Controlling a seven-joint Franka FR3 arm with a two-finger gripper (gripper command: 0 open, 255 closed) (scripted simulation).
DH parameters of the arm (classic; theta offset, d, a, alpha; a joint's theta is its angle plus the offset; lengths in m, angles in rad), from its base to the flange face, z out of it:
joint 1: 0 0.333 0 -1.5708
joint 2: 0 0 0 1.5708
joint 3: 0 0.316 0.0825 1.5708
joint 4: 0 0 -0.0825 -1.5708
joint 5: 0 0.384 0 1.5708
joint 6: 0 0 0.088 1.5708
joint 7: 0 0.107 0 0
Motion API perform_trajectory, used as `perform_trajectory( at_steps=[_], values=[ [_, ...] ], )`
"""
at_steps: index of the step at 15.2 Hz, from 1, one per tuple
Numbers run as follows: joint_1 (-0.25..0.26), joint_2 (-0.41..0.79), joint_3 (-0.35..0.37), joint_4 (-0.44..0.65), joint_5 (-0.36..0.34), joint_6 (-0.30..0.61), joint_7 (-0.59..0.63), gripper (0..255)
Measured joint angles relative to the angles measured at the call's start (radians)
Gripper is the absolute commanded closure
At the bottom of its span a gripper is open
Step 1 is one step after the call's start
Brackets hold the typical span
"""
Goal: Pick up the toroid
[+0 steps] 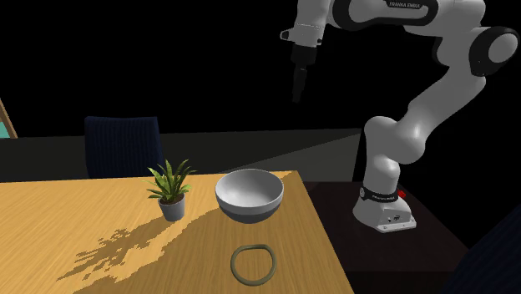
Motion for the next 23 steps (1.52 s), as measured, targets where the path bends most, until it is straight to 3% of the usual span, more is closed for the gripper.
perform_trajectory(
  at_steps=[3, 13, 23],
  values=[
    [0.003, 0.000, 0.024, -0.023, 0.019, 0.015, 0.040, 0],
    [0.031, 0.067, 0.211, -0.133, 0.180, 0.149, 0.358, 0],
    [0.039, 0.307, 0.416, -0.096, 0.299, 0.343, 0.682, 0]
  ],
)
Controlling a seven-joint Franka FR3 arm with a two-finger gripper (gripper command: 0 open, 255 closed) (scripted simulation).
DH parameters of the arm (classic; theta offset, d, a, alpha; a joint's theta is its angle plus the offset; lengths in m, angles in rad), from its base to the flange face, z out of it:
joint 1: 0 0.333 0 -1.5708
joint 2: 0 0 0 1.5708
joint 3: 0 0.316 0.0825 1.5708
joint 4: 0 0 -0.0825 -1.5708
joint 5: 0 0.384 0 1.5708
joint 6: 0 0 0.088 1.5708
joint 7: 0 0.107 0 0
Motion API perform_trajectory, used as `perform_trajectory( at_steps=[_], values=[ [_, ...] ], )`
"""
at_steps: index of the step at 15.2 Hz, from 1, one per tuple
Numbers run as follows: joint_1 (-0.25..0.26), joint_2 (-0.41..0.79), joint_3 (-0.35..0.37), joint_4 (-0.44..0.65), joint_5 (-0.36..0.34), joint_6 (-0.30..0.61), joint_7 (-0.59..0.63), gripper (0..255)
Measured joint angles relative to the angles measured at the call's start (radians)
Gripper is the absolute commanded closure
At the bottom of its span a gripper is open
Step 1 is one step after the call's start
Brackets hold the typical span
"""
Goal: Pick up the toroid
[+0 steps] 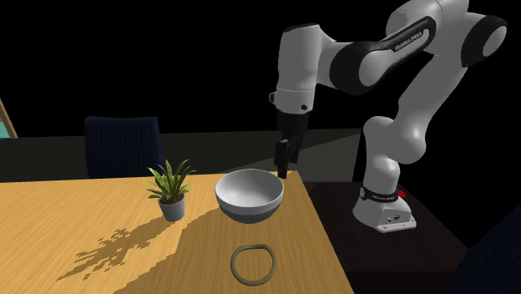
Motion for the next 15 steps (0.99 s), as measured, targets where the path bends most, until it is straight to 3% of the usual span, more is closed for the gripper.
perform_trajectory(
  at_steps=[6, 12, 15],
  values=[
    [-0.015, 0.197, 0.120, 0.079, 0.002, 0.121, 0.206, 0],
    [-0.025, 0.447, 0.212, 0.208, -0.091, 0.229, 0.440, 0],
    [-0.016, 0.512, 0.225, 0.231, -0.126, 0.265, 0.506, 0]
  ],
)
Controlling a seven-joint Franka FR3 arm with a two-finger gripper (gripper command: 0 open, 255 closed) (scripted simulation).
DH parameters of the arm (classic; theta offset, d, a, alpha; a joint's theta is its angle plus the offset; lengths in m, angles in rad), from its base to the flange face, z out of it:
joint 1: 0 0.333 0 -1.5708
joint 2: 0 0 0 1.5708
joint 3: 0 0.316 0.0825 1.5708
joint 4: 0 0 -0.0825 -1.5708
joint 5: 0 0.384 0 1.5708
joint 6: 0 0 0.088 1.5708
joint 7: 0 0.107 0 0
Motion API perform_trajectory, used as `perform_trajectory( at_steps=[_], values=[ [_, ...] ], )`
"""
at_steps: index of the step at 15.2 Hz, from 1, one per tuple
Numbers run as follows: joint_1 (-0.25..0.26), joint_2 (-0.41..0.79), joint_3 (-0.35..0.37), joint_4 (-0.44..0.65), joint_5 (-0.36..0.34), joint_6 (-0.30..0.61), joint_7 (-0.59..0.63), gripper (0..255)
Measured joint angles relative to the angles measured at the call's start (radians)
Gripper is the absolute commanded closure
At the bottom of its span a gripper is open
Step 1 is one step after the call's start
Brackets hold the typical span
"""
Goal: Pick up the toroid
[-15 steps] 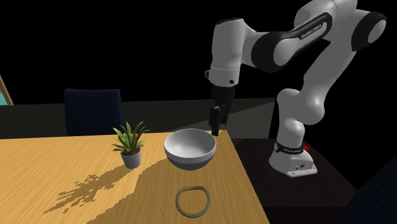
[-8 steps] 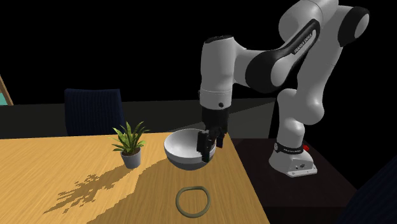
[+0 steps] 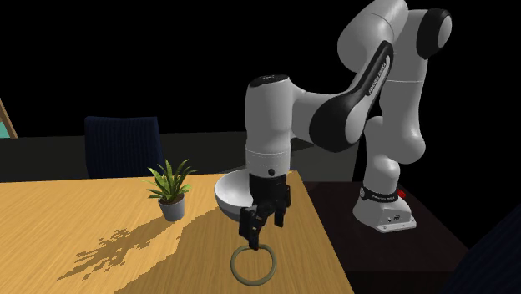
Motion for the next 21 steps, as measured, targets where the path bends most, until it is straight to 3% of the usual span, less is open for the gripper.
perform_trajectory(
  at_steps=[6, 7, 21],
  values=[
    [0.007, 0.066, -0.002, -0.018, -0.047, 0.073, 0.034, 0],
    [0.008, 0.069, -0.002, -0.021, -0.049, 0.079, 0.037, 255],
    [0.004, 0.041, 0.000, -0.010, -0.029, 0.046, 0.023, 255]
  ],
)
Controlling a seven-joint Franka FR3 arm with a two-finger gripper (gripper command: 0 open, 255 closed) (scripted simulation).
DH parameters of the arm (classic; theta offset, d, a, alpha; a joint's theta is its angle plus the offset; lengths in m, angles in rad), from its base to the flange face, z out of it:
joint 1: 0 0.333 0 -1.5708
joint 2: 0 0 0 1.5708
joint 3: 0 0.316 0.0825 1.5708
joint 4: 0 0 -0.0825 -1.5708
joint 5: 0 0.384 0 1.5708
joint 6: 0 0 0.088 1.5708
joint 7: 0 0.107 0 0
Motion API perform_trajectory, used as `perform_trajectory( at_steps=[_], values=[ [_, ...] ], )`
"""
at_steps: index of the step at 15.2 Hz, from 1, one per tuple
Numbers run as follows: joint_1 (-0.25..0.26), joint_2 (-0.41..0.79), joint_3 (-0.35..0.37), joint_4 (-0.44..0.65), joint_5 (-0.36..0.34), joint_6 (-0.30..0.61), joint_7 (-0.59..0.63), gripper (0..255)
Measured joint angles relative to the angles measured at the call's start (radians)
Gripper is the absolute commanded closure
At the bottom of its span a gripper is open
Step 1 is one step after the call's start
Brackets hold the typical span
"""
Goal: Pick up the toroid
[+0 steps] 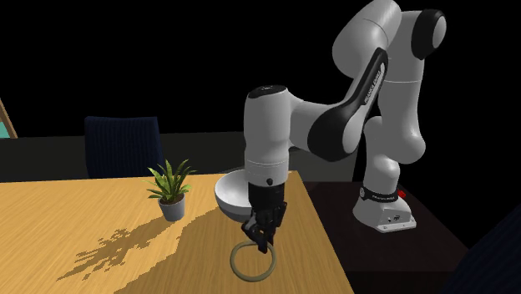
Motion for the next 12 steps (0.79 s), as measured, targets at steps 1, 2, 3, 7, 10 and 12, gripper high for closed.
perform_trajectory(
  at_steps=[1, 2, 3, 7, 10, 12],
  values=[
    [-0.001, -0.007, 0.000, 0.007, 0.005, -0.013, -0.004, 255],
    [-0.002, -0.014, 0.001, 0.016, 0.011, -0.027, -0.006, 255],
    [-0.003, -0.024, 0.001, 0.019, 0.017, -0.038, -0.010, 255],
    [-0.006, -0.056, 0.000, 0.046, 0.039, -0.092, -0.025, 255],
    [-0.007, -0.077, -0.001, 0.069, 0.052, -0.133, -0.031, 255],
    [-0.008, -0.086, -0.002, 0.083, 0.057, -0.154, -0.034, 255]
  ],
)
